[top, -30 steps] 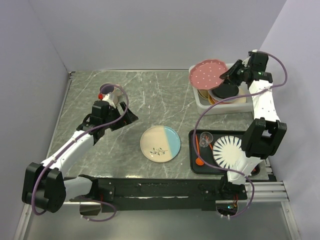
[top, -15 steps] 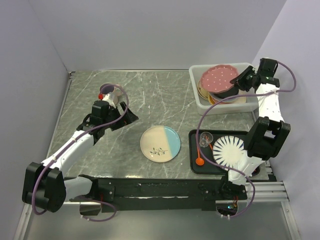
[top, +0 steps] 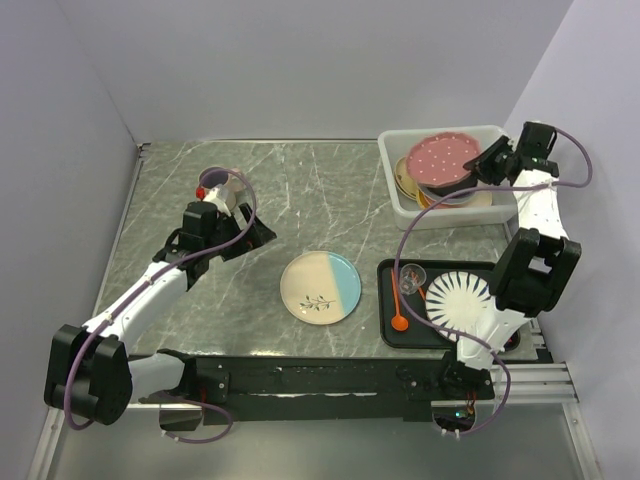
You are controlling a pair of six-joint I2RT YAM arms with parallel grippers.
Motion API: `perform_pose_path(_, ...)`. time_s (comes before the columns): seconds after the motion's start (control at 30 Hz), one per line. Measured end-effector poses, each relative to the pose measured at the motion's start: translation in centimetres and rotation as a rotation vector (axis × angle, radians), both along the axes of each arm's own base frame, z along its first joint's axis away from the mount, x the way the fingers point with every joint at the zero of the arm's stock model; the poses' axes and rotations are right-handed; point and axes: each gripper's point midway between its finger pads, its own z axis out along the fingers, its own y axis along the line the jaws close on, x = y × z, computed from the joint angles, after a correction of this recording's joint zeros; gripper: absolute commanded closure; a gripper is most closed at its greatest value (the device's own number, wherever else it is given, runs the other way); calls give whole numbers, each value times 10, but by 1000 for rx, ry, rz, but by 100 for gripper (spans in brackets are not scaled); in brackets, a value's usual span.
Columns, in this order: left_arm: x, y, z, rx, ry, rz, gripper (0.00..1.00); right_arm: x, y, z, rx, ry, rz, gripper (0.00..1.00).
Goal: Place the plates into the plastic bin on the countertop
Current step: Place the plate in the plastic bin.
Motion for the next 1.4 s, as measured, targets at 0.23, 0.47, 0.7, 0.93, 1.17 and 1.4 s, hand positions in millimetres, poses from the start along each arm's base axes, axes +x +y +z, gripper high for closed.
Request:
perform_pose_path(0.23,0,1,-6,3,11,1,1,0,-14,-43,15,84,-39,100)
perform_pose_path(0.47,-1,2,-14,5,33,1,1,3,-29,-53,17,83,-72,100)
perform_pose_path(0.7,-3,2,-19,7,45,-1,1,6,-41,-63,11,92,-106,96)
perform_pose_path(0.93,-4,5,-23,10,55,6,1,6,-42,-66,12,97,-112,79)
perform_pose_path(1.17,-5,7,-27,13,65,12,1,4,-50,-74,-18,117,-146,49)
perform_pose_path(1.4,-6,8,-30,13,69,14,1,-2,-54,-84,-34,137,-175,29)
